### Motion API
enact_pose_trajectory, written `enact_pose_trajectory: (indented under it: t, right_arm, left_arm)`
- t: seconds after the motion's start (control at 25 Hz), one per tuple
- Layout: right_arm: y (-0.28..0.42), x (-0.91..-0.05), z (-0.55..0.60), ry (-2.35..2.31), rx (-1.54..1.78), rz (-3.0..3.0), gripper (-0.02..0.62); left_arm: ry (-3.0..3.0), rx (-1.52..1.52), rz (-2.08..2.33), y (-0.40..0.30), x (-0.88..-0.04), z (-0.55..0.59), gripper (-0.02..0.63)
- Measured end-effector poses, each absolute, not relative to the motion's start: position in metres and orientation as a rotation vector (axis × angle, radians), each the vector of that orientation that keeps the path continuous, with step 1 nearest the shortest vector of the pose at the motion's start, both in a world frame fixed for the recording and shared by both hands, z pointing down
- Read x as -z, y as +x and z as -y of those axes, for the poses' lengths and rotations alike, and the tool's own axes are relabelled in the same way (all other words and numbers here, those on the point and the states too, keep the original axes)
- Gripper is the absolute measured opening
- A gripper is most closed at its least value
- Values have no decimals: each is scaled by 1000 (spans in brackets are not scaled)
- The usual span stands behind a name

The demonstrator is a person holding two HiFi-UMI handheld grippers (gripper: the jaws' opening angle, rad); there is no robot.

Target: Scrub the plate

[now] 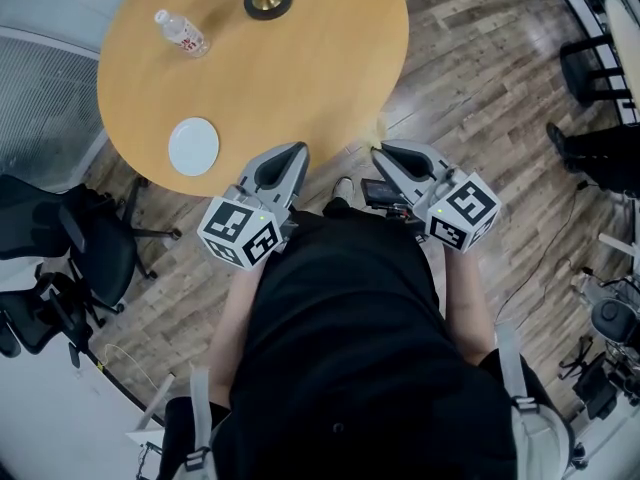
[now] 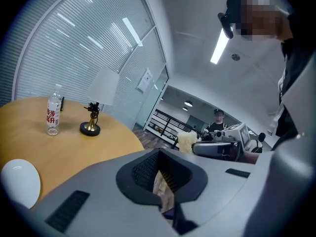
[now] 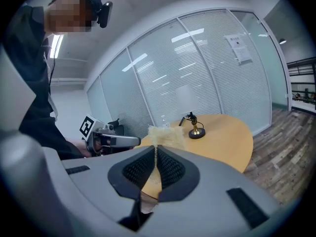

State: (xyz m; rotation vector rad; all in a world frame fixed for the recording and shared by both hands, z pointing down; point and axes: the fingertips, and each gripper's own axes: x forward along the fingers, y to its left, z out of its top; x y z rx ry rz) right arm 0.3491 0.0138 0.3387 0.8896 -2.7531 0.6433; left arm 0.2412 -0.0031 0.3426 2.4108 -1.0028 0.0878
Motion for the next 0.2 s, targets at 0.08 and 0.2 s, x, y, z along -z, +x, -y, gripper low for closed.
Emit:
enact_pose_trajectory:
  t: [0.08,0.2]
  right_arm:
    - [349,-338,-14,893,-641,2753,26]
    - [350,-336,-13,901,-635,2753,26]
  left_arm:
    - [2409,-86,1005,241,-342,3,11]
    - [2407,-82,1006,240,-341,5,11]
